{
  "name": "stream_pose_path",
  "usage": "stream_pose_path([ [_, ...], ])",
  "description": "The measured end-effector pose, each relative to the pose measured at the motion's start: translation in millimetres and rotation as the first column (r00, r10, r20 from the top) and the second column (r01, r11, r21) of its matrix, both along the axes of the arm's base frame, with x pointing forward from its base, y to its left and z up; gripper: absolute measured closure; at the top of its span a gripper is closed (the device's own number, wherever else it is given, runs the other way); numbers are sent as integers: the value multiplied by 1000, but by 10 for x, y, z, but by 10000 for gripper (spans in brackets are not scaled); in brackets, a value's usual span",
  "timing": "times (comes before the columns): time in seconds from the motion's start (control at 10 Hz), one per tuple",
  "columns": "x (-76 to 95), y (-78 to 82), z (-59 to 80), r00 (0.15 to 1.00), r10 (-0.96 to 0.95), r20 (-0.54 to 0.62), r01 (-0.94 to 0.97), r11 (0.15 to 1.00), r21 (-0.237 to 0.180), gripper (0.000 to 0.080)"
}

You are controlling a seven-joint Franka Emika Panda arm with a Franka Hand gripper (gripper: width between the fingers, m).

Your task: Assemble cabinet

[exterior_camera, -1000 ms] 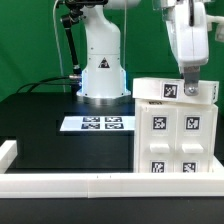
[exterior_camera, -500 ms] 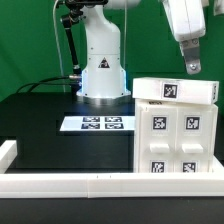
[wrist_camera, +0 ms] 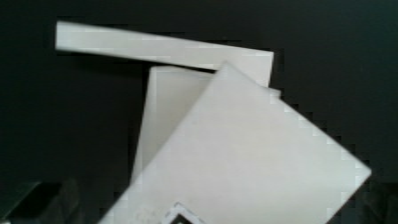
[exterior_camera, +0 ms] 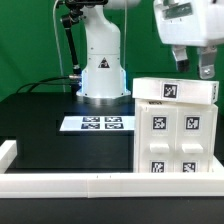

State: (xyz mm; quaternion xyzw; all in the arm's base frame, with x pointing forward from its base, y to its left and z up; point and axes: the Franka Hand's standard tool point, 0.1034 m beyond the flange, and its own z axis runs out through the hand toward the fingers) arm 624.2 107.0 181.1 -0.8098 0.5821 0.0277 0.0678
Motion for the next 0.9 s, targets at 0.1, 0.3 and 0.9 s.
stream_pose_path([
  [0.1, 6, 25, 1, 991, 132, 17, -132, 991, -13, 2],
  [0.3, -11, 66, -2, 926, 378, 15, -377, 926, -21, 2],
  [0.9, 10, 37, 7, 652, 755, 64, -753, 655, -61, 2],
])
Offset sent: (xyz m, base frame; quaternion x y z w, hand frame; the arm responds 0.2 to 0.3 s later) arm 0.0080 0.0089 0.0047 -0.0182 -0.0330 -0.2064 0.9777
